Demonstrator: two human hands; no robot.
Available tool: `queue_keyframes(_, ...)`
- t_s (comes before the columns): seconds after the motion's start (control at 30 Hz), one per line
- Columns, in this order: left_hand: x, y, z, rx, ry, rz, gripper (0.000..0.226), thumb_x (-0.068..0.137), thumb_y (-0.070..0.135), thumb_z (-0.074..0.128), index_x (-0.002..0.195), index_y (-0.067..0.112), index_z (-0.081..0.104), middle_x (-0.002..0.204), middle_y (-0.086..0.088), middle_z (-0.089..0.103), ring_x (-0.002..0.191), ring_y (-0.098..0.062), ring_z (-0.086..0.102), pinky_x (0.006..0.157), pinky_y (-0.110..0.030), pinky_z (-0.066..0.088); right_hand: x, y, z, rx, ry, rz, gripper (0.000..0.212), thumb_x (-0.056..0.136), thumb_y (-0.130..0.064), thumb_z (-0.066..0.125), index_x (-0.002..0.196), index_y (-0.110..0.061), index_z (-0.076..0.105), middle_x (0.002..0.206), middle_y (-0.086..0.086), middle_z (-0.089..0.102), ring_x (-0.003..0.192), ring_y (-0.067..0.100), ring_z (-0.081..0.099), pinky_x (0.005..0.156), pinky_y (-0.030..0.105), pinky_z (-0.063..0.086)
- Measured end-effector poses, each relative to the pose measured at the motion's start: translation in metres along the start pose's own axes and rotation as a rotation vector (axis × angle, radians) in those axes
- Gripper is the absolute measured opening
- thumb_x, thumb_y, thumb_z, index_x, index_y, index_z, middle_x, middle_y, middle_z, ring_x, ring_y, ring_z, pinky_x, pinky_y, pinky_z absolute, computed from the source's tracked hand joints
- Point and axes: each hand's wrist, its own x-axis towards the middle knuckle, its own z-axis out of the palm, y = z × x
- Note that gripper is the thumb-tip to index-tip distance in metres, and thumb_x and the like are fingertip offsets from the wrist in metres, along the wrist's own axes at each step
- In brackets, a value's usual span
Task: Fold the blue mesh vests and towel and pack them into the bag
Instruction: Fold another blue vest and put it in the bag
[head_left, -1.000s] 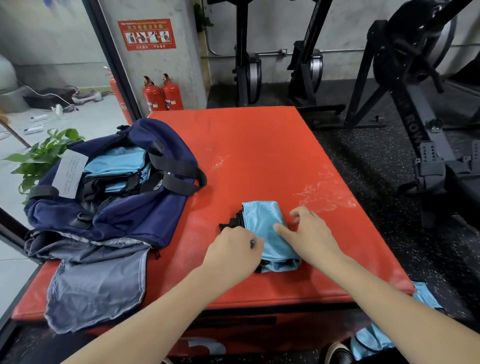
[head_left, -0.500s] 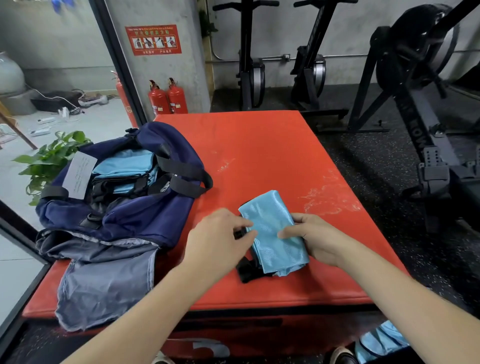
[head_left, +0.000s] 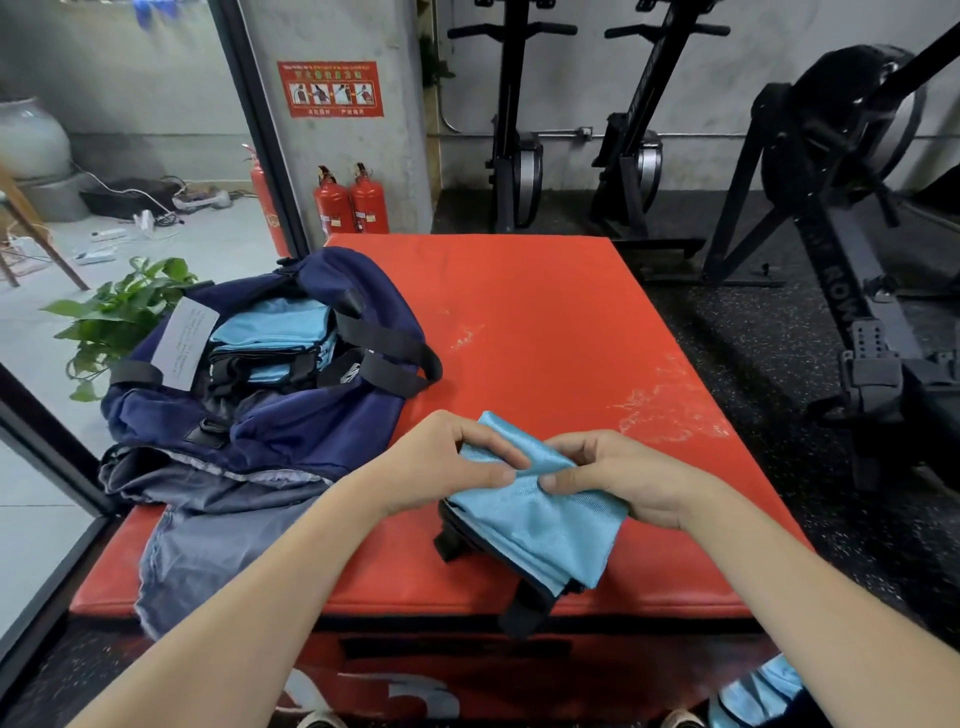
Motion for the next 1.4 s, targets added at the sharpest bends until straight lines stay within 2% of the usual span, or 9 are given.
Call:
queue_keyframes(0.13, -0.013, -0.004, -0.012, 0.042, 0.148, 0.015, 0.014, 0.088, 0.026, 0.073, 0.094, 0.039, 0.077, 0.101, 0.017, 0.074, 0.098, -0.022, 0.067, 0.094, -0.042, 0.049, 0.002, -0.009, 0.003, 0.057, 0.062, -0.013, 0.028, 0.082, -0.011, 0.078, 0.11, -0.01, 0.073, 0.106, 0.011, 0.073, 0.094, 0.023, 0.069, 0.08, 0.03, 0.055)
queue_keyframes(0.33, -0.036, -0.014, -0.036, -0.105, 0.454, 0.01, 0.019, 0.094, 0.019, 0.063, 0.098, 0.034, 0.074, 0.083, 0.003, 0.072, 0.045, -0.007, 0.036, 0.048, -0.022, 0.033, 0.025, -0.012, 0.031, 0.276, 0.32, -0.229, 0.05, 0.075, -0.006, 0.079, 0.121, -0.014, 0.059, 0.1, 0.014, 0.07, 0.079, 0.025, 0.065, 0.066, 0.034, 0.052)
queue_keyframes(0.47, -0.046, -0.024, -0.05, -0.193, 0.504, -0.078, 0.032, 0.074, 0.026, 0.062, 0.101, 0.043, 0.067, 0.103, 0.002, 0.068, 0.07, -0.017, 0.055, 0.07, -0.036, 0.047, 0.043, -0.017, 0.066, 0.101, 0.461, -0.409, 0.033, 0.095, 0.007, 0.054, 0.11, -0.022, 0.05, 0.086, 0.009, 0.066, 0.07, 0.018, 0.061, 0.061, 0.031, 0.053)
queue_keyframes(0.6, -0.059, -0.037, -0.066, -0.207, 0.504, -0.099, 0.043, 0.072, 0.019, 0.061, 0.106, 0.045, 0.062, 0.107, 0.001, 0.065, 0.069, -0.012, 0.053, 0.069, -0.03, 0.046, 0.063, -0.026, 0.092, -0.081, 0.509, -0.471, 0.043, 0.088, 0.013, 0.041, 0.083, -0.022, 0.065, 0.076, -0.009, 0.062, 0.067, 0.014, 0.051, 0.069, 0.036, 0.046)
queue_keyframes(0.77, -0.073, -0.061, -0.097, -0.139, 0.64, -0.102, 0.044, 0.079, 0.02, 0.064, 0.112, 0.048, 0.06, 0.116, 0.011, 0.061, 0.075, -0.004, 0.058, 0.073, -0.022, 0.047, 0.093, -0.052, 0.127, -0.07, 0.461, -0.434, 0.01, 0.09, -0.025, 0.064, 0.087, -0.017, 0.07, 0.079, -0.01, 0.064, 0.072, 0.009, 0.057, 0.071, 0.037, 0.05)
queue_keyframes(0.87, -0.076, -0.073, -0.119, -0.126, 0.879, -0.162, 0.035, 0.082, 0.028, 0.071, 0.111, 0.047, 0.063, 0.099, 0.016, 0.061, 0.074, 0.0, 0.055, 0.077, -0.025, 0.046, 0.121, -0.067, 0.144, -0.133, 0.469, -0.475, 0.013, 0.086, -0.009, 0.074, 0.095, -0.018, 0.07, 0.091, -0.006, 0.071, 0.079, 0.009, 0.064, 0.075, 0.032, 0.055)
queue_keyframes(1.0, -0.073, -0.086, -0.159, -0.035, 1.021, -0.162, 0.027, 0.087, 0.029, 0.072, 0.112, 0.036, 0.069, 0.112, 0.018, 0.063, 0.093, -0.009, 0.055, 0.088, -0.022, 0.041, 0.167, -0.091, 0.16, -0.24, 0.468, -0.522, 0.019, 0.083, -0.008, 0.076, 0.096, -0.022, 0.072, 0.095, -0.006, 0.074, 0.082, 0.006, 0.066, 0.079, 0.021, 0.052)
queue_keyframes(1.23, -0.026, -0.113, -0.243, 0.161, 1.035, -0.157, 0.027, 0.093, 0.026, 0.066, 0.12, 0.023, 0.067, 0.105, 0.003, 0.061, 0.092, -0.011, 0.051, 0.082, -0.022, 0.034, 0.253, -0.137, 0.176, -0.283, 0.537, -0.518, 0.016, 0.088, -0.019, 0.071, 0.1, -0.03, 0.07, 0.09, 0.0, 0.073, 0.068, 0.022, 0.066, 0.068, 0.037, 0.055)
queue_keyframes(1.4, 0.013, -0.149, -0.279, 0.253, 0.864, -0.205, 0.035, 0.097, 0.028, 0.061, 0.13, 0.018, 0.062, 0.124, -0.004, 0.062, 0.115, -0.021, 0.056, 0.091, -0.023, 0.035, 0.303, -0.14, 0.174, -0.372, 0.608, -0.412, 0.015, 0.093, -0.02, 0.065, 0.108, -0.024, 0.065, 0.089, -0.005, 0.065, 0.058, 0.011, 0.057, 0.054, 0.016, 0.041)
